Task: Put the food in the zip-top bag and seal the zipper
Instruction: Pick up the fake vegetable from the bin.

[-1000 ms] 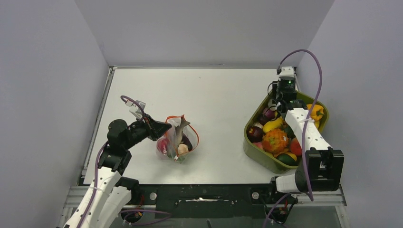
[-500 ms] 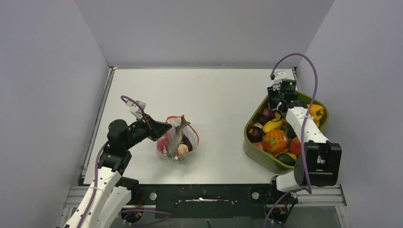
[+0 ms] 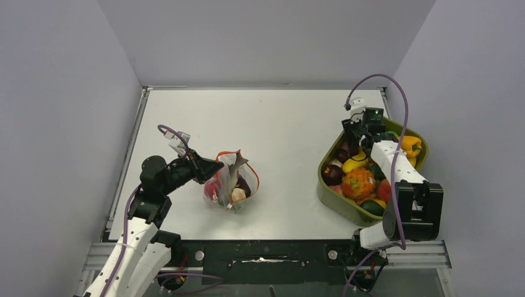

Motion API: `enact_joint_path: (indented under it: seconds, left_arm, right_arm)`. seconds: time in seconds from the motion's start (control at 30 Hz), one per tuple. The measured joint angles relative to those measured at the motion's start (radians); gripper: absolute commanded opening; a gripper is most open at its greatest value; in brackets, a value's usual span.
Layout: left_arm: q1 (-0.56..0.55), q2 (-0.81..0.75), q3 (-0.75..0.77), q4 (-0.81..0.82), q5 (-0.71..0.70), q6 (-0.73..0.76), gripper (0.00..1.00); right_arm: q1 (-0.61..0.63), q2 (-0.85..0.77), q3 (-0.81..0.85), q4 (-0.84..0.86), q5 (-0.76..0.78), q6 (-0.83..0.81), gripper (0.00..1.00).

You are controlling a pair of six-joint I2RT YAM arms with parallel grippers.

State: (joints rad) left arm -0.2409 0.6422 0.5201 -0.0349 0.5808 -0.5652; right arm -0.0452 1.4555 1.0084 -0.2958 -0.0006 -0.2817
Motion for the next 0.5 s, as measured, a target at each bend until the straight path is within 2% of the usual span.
enact_joint_path:
  seconds: [0.27,0.5]
  left_arm:
    - [0.000,0.000,0.000,0.000,0.000,0.000,0.00]
    - [0.000,-0.003,0.000,0.000,0.000,0.000,0.00]
  right_arm:
    - [0.003,0.011,-0.011,0.016,0.009,-0.005,0.49]
    - [0.014,0.013,-0.024,0.036,0.016,-0.019,0.38]
